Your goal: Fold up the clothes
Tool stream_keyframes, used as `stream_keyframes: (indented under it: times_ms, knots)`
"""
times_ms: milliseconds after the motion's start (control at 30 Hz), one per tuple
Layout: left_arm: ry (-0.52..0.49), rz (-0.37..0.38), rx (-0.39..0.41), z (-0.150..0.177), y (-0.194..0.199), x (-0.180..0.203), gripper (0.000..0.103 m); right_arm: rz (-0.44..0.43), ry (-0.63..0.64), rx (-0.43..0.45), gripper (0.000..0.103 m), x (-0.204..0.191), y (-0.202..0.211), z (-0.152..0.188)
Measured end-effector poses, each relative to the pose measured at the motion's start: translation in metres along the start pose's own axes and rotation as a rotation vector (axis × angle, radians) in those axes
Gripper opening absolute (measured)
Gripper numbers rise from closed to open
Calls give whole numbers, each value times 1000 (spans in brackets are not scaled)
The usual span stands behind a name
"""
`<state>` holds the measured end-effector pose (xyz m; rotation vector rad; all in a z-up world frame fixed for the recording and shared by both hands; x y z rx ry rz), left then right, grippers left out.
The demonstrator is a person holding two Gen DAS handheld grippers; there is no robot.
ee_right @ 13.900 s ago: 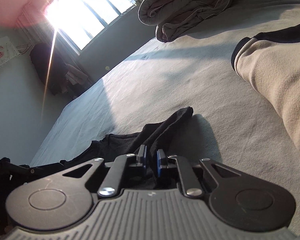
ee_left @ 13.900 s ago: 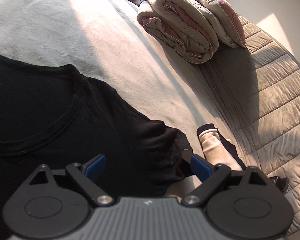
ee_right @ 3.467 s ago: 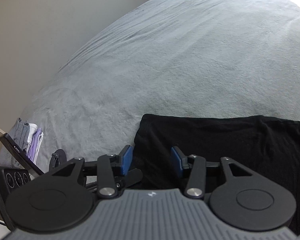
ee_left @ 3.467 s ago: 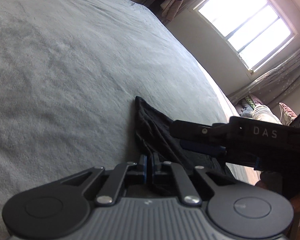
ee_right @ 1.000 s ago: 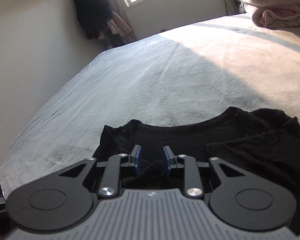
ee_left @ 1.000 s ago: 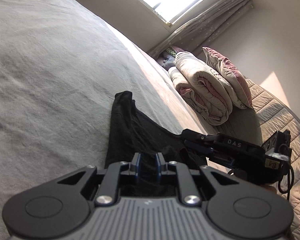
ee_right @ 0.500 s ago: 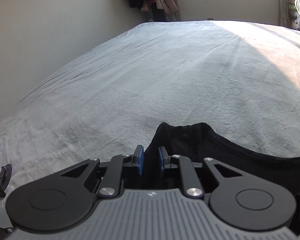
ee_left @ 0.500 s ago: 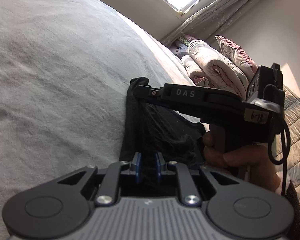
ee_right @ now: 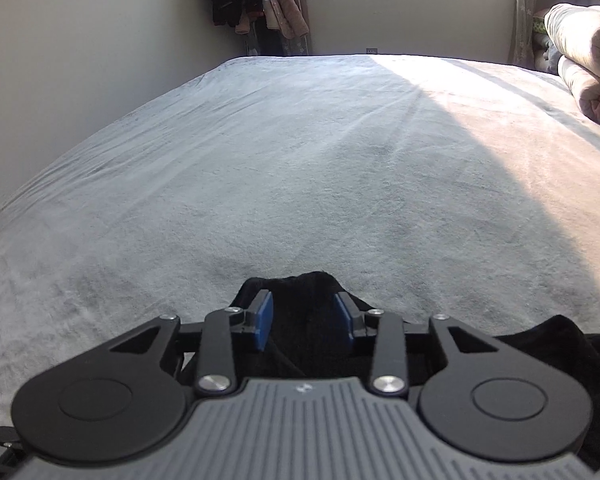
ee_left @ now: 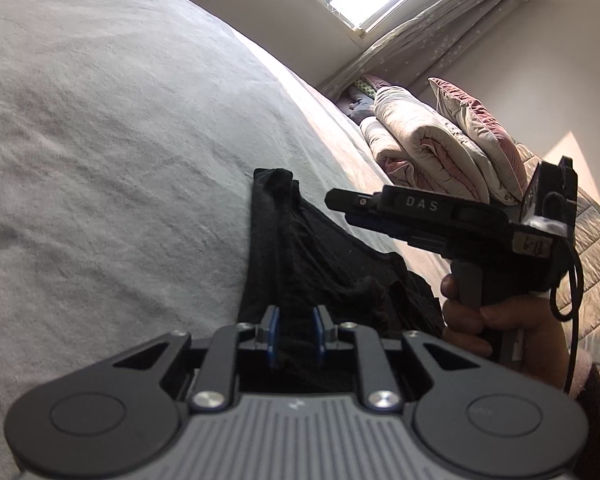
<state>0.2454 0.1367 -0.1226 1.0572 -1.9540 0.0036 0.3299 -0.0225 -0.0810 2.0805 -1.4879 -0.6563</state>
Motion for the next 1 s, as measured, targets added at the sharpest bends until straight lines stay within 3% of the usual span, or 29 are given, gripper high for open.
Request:
stream_keyframes:
  times_ms: [200,400,500,633,700,767,867,900,933,1000]
  knots:
    - [13,44,29,-4,5,3,19,86,4,-16,41,23,24,22]
    - [-15,-24,-34,4,-7,-1,20,151,7,-50,41,30,18,42]
    - [-34,6,-18,1,-3,5,24,184,21,-25,4,30,24,43]
    - [-54,57,8,-2,2,13,31,238,47,18,0,32,31,43]
    - [-51,25,-12,0,-2,9,32,233,33,18,0,36,31,41]
    - [-42,-6,-28,2,-5,4,31,208,-3,9,4,40,30,41]
    - [-74,33,-27,3,-3,11,32,148,-79,2,21,45,32,42]
    - [-106,55,-33,5,-3,17,32,128,-104,0,38,47,33,43]
    - [-138,76,-39,7,-3,24,32,113,-122,-3,47,48,34,43]
    - [-221,125,-61,14,-5,39,32,111,-107,-10,47,45,31,46]
Point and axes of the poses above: each gripper's, at about its wrist camera, not at the fingertips, and y roughly against the way its jaws point, x to its right, z to its underside, the point moved 8 cm from there along -y, roughly the way its jaws point, and after that the axes turned 7 degrees about z, right-handed, at the moved point
